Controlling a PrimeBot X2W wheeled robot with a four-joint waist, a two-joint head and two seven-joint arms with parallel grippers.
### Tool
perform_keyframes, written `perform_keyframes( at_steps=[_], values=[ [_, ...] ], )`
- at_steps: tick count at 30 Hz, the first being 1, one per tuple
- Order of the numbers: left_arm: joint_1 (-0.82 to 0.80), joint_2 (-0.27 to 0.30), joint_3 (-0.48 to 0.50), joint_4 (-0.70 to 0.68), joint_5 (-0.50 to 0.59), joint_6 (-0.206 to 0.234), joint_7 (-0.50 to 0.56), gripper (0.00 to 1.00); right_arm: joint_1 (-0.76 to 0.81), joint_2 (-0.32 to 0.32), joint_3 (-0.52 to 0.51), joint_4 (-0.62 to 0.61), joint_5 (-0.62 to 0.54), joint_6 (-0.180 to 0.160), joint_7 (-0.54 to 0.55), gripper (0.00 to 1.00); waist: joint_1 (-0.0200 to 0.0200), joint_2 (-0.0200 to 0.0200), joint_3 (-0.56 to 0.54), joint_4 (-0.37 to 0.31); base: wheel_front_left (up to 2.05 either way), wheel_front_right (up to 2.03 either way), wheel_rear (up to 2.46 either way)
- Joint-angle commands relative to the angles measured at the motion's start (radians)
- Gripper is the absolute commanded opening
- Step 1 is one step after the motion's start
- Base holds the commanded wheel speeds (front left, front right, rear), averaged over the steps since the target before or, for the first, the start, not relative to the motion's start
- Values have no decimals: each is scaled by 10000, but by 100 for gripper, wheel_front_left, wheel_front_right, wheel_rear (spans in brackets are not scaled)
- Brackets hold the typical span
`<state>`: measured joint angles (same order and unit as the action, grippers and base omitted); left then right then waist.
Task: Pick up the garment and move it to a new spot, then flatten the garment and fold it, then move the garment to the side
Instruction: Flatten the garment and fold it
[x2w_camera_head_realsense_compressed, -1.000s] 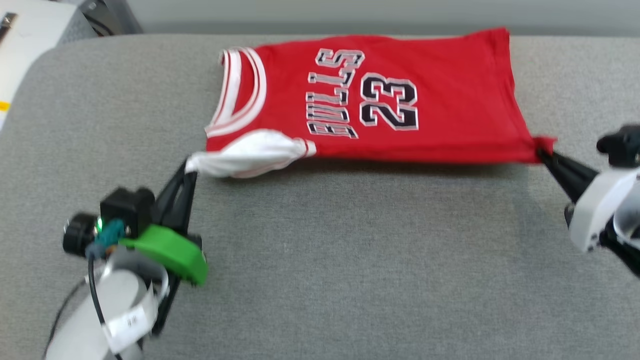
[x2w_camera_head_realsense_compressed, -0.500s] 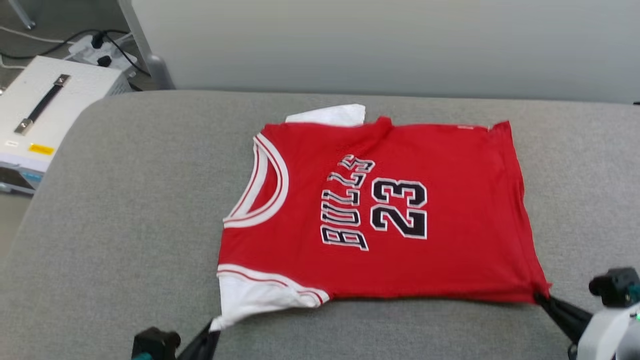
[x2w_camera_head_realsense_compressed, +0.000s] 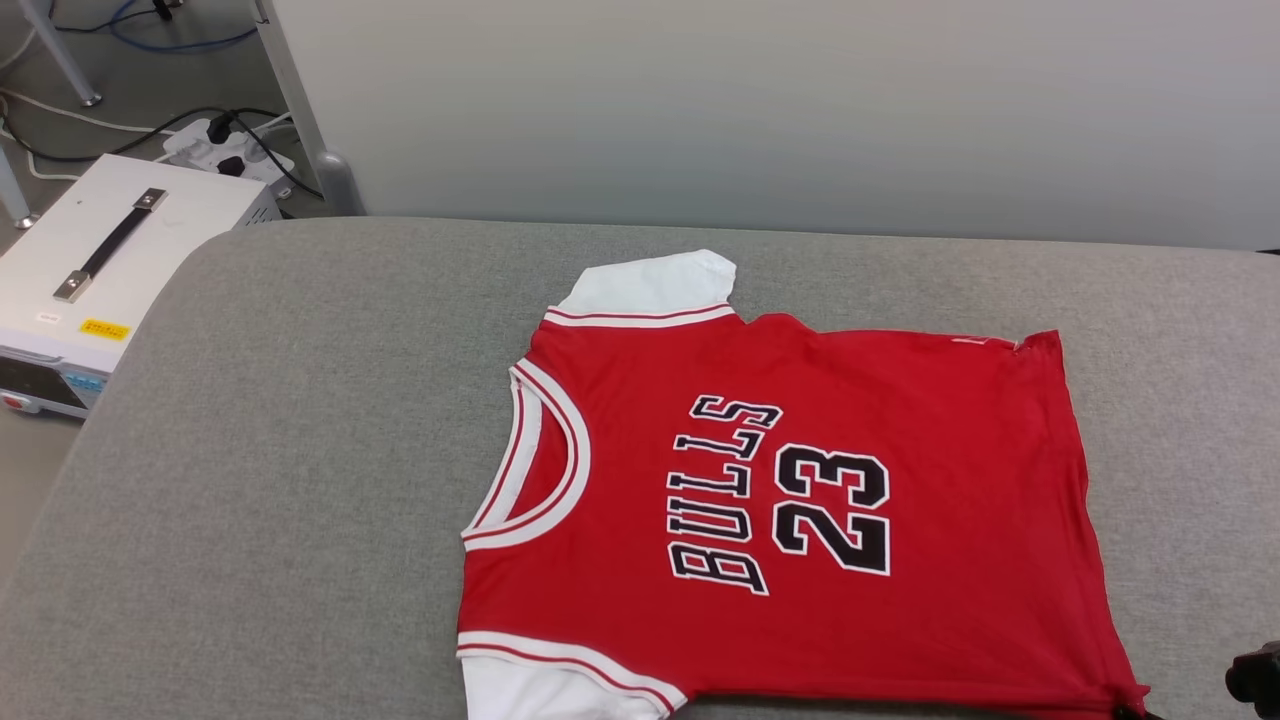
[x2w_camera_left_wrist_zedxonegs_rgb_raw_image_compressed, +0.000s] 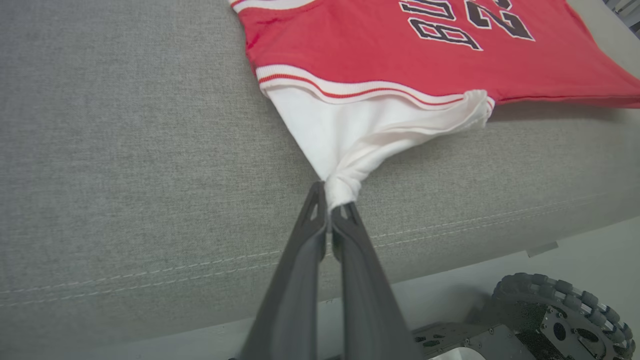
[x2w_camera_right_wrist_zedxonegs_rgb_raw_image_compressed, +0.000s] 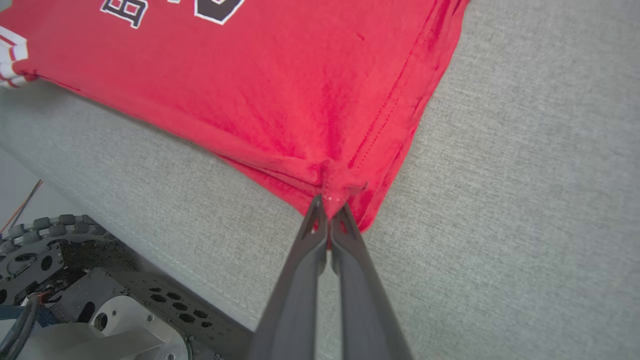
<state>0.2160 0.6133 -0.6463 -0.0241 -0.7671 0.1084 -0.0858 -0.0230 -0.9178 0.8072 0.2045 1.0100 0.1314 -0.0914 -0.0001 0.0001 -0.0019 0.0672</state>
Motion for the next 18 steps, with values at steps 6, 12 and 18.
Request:
perform_keyframes(
  at_steps=[6, 12, 18],
  values=[
    [-24, 144, -20, 29, 11, -194, -63, 0, 808, 176, -1116, -421, -266, -7, 512, 0, 1, -1, 137, 47, 0, 0, 0],
    [-1701, 246, 123, 393, 596, -717, -158, 0, 758, 857, -2625, -784, -684, -7, 910, 0, 1, -1, 477, -67, 0, 0, 0],
    [-3499, 329, 322, 702, 817, -1344, 110, 0, 269, 1178, -3450, -1068, -863, -7, 1273, 0, 1, -1, 1058, -293, 0, 0, 0]
  ],
)
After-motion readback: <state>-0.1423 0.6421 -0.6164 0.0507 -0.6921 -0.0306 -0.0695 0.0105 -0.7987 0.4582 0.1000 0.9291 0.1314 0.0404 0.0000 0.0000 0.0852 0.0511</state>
